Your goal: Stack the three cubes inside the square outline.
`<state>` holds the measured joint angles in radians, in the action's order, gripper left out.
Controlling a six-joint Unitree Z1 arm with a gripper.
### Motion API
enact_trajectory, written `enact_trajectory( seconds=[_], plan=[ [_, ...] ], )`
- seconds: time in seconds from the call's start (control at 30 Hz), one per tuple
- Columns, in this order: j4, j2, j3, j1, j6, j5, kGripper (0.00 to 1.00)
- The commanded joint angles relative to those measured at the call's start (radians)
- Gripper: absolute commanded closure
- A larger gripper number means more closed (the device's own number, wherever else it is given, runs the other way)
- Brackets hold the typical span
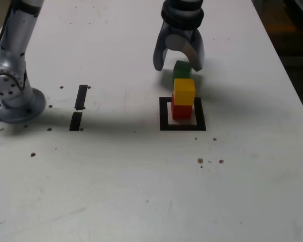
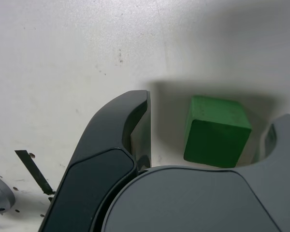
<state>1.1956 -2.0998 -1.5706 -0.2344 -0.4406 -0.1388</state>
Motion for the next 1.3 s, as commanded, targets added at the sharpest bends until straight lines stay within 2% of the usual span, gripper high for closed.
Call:
enact_trajectory(
  seconds=[0.0, 0.2, 0.4, 0.63, 0.77, 0.87, 0.93, 1.07, 1.17, 1.27],
  plan=[
    [-0.015, -0.010, -0.001, 0.006, 0.000, -0.007, 0.34],
    [-0.053, -0.022, 0.006, 0.006, 0.000, -0.011, 0.52],
    [-0.055, -0.016, 0.007, 0.007, 0.000, -0.002, 0.69],
    [-0.014, 0.009, 0.000, 0.008, 0.017, 0.005, 0.78],
    [0.073, 0.062, -0.055, 0.015, 0.055, -0.012, 0.81],
    [0.205, 0.112, -0.144, 0.024, 0.095, -0.027, 0.81],
    [0.316, 0.146, -0.220, 0.037, 0.133, -0.024, 0.81],
    [0.423, 0.189, -0.292, 0.084, 0.215, 0.022, 0.81],
    [0.438, 0.208, -0.293, 0.144, 0.287, 0.059, 0.81],
    [0.439, 0.209, -0.282, 0.209, 0.363, 0.078, 0.81]
  ],
)
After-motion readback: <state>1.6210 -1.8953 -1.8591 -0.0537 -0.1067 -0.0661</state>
